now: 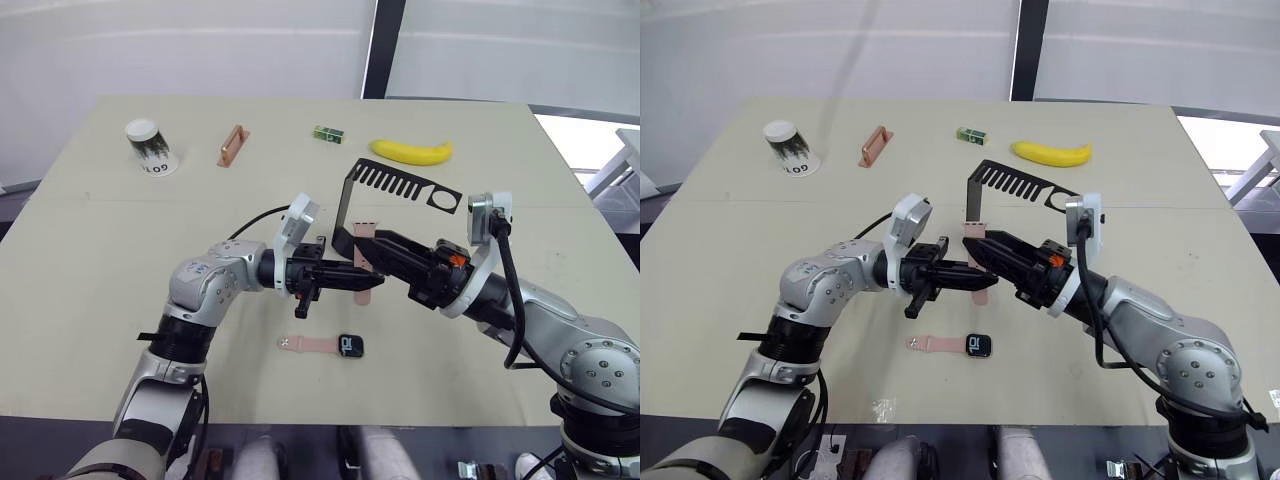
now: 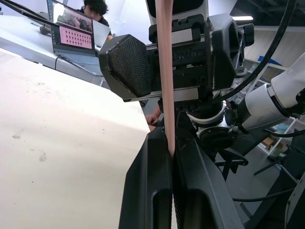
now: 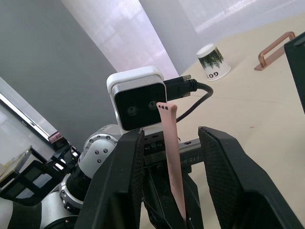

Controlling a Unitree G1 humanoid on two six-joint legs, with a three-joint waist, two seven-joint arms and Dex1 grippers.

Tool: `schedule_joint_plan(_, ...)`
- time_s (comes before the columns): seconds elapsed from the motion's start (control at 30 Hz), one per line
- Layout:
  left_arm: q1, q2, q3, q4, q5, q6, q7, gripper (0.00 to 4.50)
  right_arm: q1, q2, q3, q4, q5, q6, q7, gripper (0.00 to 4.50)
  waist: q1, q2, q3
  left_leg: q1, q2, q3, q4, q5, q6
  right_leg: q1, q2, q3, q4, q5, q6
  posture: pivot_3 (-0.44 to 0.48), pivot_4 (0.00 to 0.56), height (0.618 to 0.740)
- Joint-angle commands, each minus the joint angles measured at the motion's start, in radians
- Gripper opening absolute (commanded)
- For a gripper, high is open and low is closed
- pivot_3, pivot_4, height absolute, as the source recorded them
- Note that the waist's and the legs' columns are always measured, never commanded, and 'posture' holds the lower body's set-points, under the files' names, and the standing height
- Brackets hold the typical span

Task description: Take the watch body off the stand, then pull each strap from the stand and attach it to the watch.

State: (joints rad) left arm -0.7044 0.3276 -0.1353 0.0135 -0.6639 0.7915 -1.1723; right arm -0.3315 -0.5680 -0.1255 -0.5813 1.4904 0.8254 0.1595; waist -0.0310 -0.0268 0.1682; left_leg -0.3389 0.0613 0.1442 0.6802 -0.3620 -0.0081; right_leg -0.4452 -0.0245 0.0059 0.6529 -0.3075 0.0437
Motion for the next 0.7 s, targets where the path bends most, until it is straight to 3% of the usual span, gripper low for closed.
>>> schedule_joint_plan(0.03,-0.019,-0.007,0.015,-0.020,-0.017,-0.017,-0.001,0.00,-0.013,-0.006,-0.015,-0.018,0.016,-0.020,0.014,1.92,0.000,0.000,0.000,0.000,0.000,0.000,0.000,0.000,0.000,0.000,0.000,0.000,0.000,0.000,0.000,0.000,0.150,0.740)
schedule_joint_plan(0.13,-0.018,-0.007,0.016,-0.020,-0.017,-0.019,0.001,0.00,-0.015,-0.008,-0.016,-0.017,0.020,-0.018,0.016,1.92,0.000,0.000,0.000,0.000,0.000,0.000,0.000,0.000,0.000,0.000,0.000,0.000,0.000,0.000,0.000,0.000,0.150,0.740)
schedule_joint_plan(0.23,-0.018,-0.007,0.017,-0.020,-0.020,-0.018,0.002,0.00,-0.016,-0.004,-0.016,-0.018,0.017,-0.022,0.018,1.02,0.000,0.000,0.000,0.000,0.000,0.000,0.000,0.000,0.000,0.000,0.000,0.000,0.000,0.000,0.000,0.000,0.150,0.740)
schedule_joint_plan(0.3,-0.018,-0.008,0.018,-0.020,-0.021,-0.017,0.003,0.00,-0.016,0.002,-0.018,-0.018,0.022,-0.028,0.017,0.11,0.000,0.000,0.000,0.000,0.000,0.000,0.000,0.000,0.000,0.000,0.000,0.000,0.000,0.000,0.000,0.000,0.150,0.740)
schedule_joint_plan(0.7,-0.022,-0.011,0.024,-0.019,-0.026,-0.006,0.007,0.00,-0.007,0.007,-0.021,-0.028,0.038,-0.049,0.019,0.05,0.000,0.000,0.000,0.000,0.000,0.000,0.000,0.000,0.000,0.000,0.000,0.000,0.000,0.000,0.000,0.000,0.150,0.740)
